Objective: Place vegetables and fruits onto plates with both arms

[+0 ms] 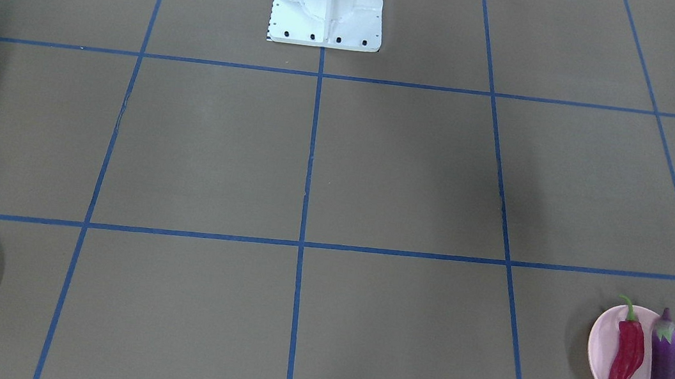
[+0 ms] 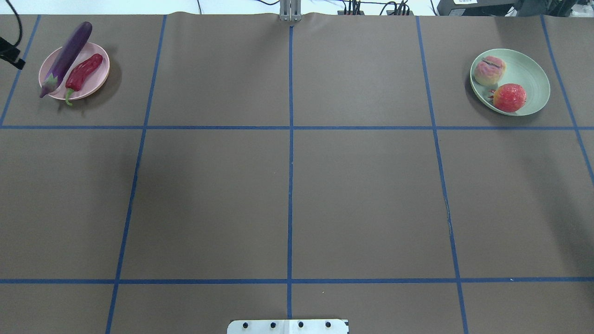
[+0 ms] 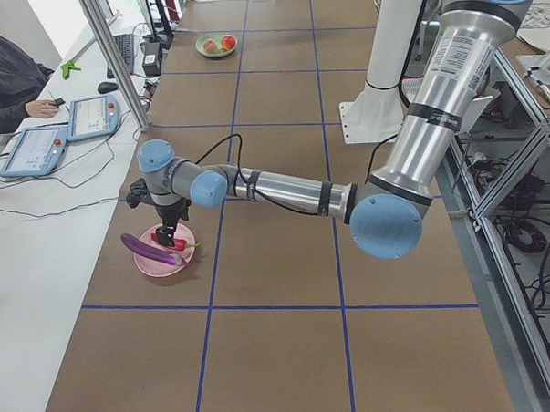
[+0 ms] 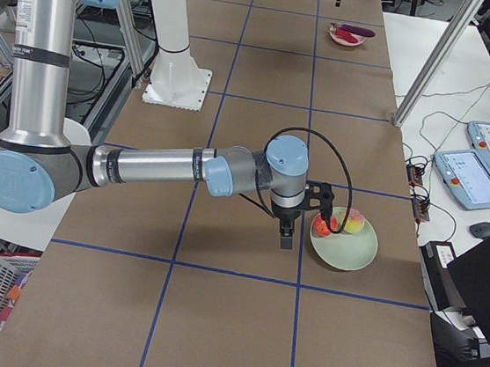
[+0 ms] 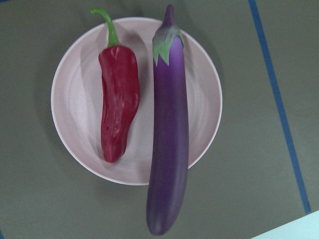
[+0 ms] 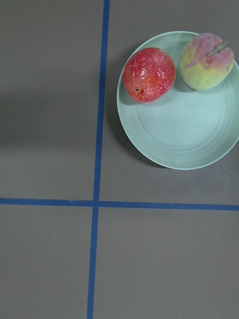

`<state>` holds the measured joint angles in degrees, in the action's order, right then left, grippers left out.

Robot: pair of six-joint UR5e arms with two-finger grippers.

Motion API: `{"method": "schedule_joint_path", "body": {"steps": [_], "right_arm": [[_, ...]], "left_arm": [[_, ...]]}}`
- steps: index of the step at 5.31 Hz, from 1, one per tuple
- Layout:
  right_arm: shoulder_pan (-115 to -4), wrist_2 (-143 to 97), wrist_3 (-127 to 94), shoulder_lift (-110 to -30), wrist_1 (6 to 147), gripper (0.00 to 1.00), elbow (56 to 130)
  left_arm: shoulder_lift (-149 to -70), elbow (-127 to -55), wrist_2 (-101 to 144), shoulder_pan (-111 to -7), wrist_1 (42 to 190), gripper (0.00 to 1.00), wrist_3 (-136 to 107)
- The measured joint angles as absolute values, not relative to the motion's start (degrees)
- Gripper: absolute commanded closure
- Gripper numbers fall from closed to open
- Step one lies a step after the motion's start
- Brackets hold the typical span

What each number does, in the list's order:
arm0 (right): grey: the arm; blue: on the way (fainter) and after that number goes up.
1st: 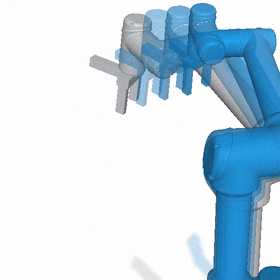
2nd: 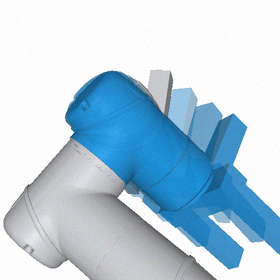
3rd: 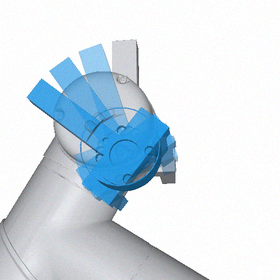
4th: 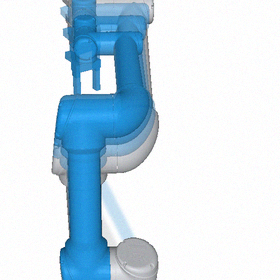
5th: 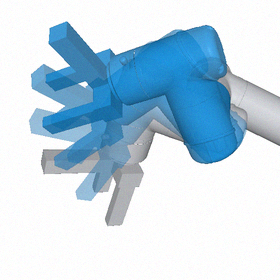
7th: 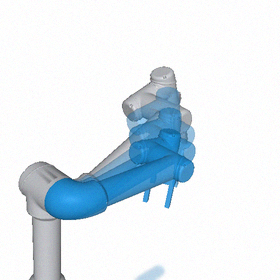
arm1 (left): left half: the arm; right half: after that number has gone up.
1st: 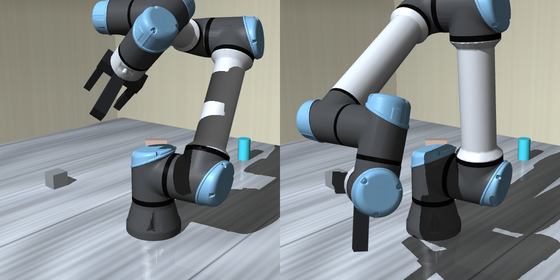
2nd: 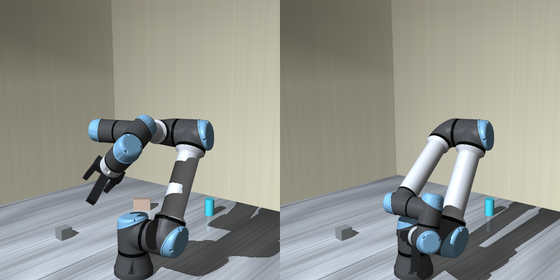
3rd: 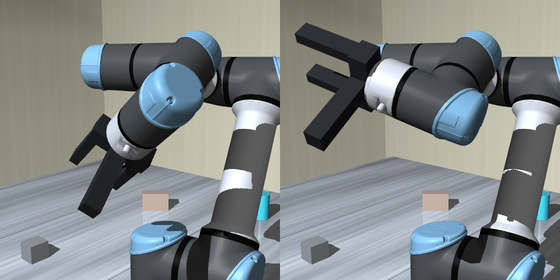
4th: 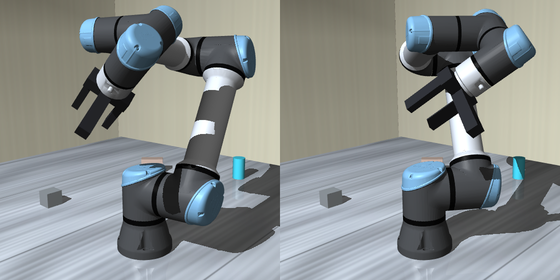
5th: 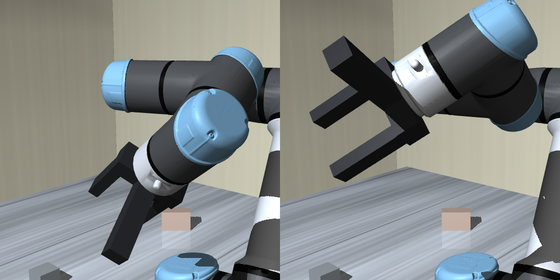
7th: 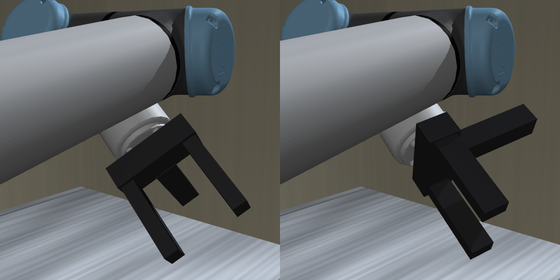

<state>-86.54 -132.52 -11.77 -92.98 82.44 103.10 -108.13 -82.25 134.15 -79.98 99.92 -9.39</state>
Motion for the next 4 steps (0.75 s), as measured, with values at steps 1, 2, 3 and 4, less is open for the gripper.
{"method": "schedule_joint_path", "body": {"steps": [1,2,3,4], "right_arm": [[-86.56,-132.53,-11.78,-93.13,82.48,0.0,103.29],[-86.57,-132.54,-11.78,-93.33,82.42,0.0,103.37],[-86.57,-132.57,-11.78,-93.55,82.37,0.0,103.42],[-86.57,-132.58,-11.78,-93.74,82.33,0.0,103.47]], "left_arm": [[-100.9,-88.87,138.11,-84.48,99.14,0.0,-8.31],[-93.48,-94.24,139.62,-87.65,98.05,0.0,-5.14],[-87.56,-96.48,139.2,-89.82,96.42,0.0,-2.47],[-83.85,-97.2,137.53,-90.68,95.42,0.0,-3.45]]}}
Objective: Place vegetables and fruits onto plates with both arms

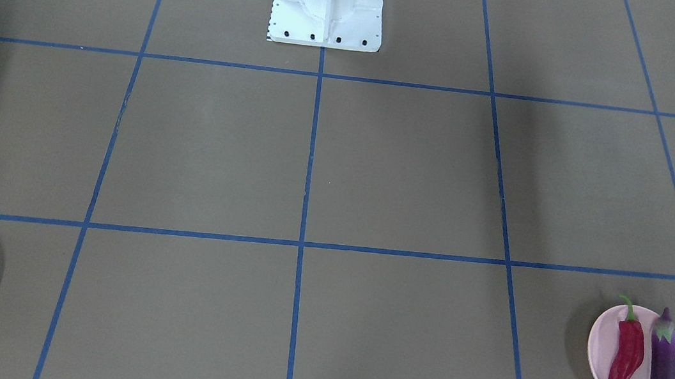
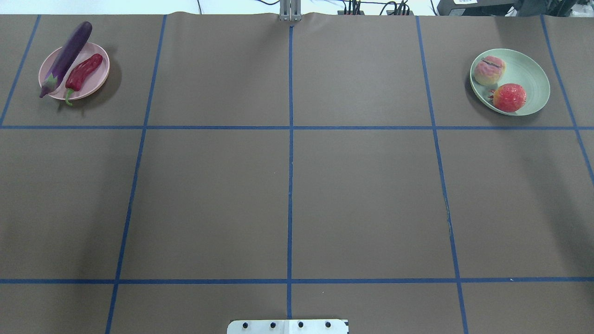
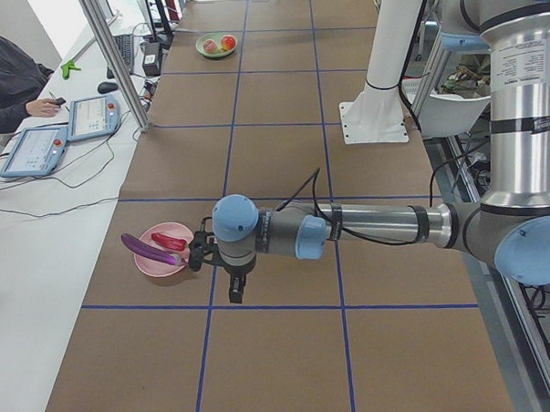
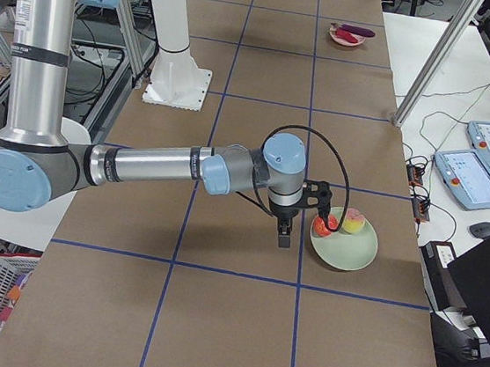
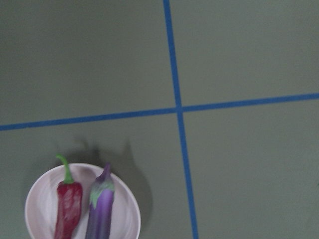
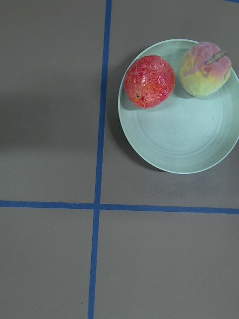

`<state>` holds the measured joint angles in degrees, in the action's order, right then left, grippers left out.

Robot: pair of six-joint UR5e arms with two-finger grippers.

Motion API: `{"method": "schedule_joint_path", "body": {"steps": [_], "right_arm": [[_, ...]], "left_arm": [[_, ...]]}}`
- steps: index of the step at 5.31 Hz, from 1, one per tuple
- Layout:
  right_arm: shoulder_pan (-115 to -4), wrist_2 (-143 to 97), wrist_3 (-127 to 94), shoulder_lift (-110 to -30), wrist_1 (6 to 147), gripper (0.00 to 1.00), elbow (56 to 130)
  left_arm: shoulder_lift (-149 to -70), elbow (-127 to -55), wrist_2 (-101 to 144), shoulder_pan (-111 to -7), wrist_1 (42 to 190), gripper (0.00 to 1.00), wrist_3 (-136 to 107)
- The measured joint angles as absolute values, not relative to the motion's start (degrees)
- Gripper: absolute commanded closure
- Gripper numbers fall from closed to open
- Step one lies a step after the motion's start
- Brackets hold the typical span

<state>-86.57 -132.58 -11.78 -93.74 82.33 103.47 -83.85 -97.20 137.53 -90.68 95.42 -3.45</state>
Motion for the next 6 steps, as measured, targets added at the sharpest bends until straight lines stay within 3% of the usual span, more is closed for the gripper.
{"method": "schedule_joint_path", "body": {"steps": [6], "right_arm": [[-86.57,-132.92,-11.63,-94.49,81.91,0.0,103.6]], "left_arm": [[-81.96,-100.11,138.11,-90.95,95.71,0.0,-5.17]]}}
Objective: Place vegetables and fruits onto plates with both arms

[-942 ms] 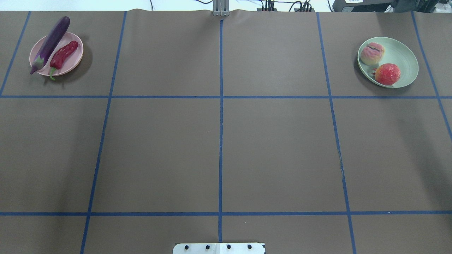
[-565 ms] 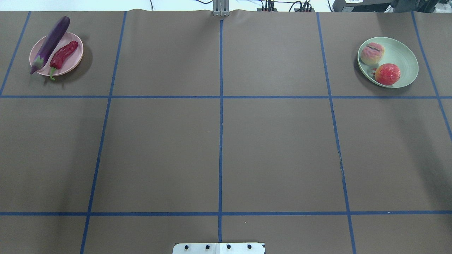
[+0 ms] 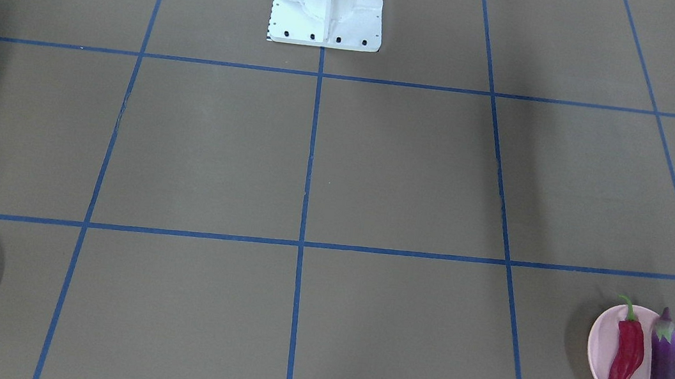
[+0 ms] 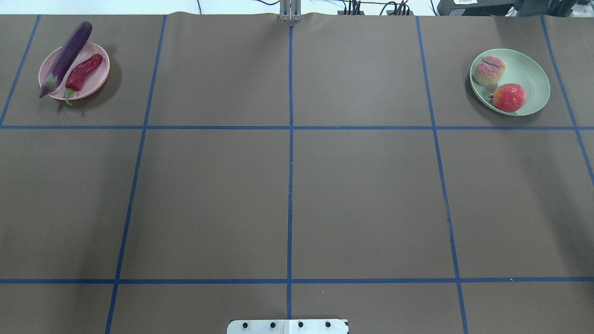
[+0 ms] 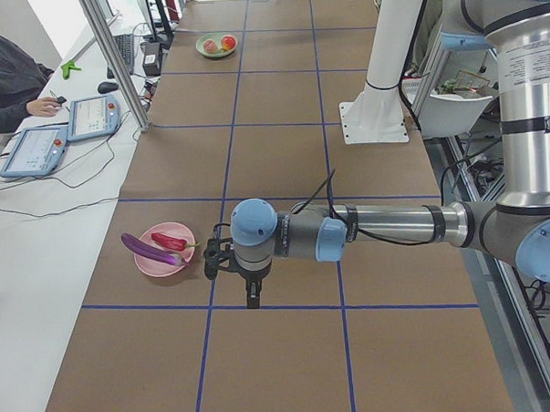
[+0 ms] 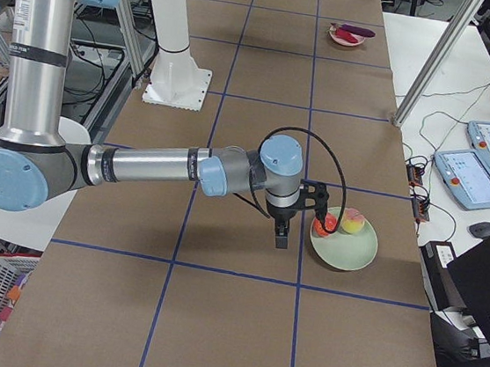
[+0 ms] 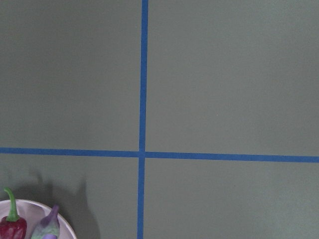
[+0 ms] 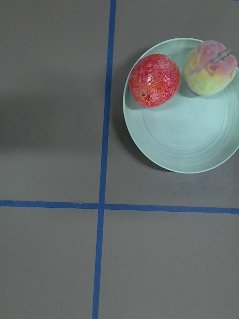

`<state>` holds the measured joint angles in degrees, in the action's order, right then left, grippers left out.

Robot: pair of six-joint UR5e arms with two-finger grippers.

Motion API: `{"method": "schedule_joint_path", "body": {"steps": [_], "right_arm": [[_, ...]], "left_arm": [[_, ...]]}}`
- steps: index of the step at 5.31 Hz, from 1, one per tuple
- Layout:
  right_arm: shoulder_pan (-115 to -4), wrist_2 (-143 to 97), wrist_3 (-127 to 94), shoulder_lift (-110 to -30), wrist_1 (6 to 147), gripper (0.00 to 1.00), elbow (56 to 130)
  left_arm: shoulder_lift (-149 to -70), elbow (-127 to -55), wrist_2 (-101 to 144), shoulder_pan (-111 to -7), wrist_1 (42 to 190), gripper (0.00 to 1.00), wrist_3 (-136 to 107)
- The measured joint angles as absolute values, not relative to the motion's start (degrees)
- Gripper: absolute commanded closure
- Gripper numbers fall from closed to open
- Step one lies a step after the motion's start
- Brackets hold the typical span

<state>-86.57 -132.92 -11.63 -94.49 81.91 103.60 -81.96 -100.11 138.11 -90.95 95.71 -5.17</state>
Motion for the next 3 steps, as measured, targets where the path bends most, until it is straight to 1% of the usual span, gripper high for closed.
{"method": "schedule_joint_path", "body": {"steps": [3], "right_arm": [[-86.53,-132.95,-11.69,-94.88,81.98,0.0,103.66]], "left_arm": [[-81.77,-101.02,138.16,-90.97,95.71,0.0,-5.1]]}}
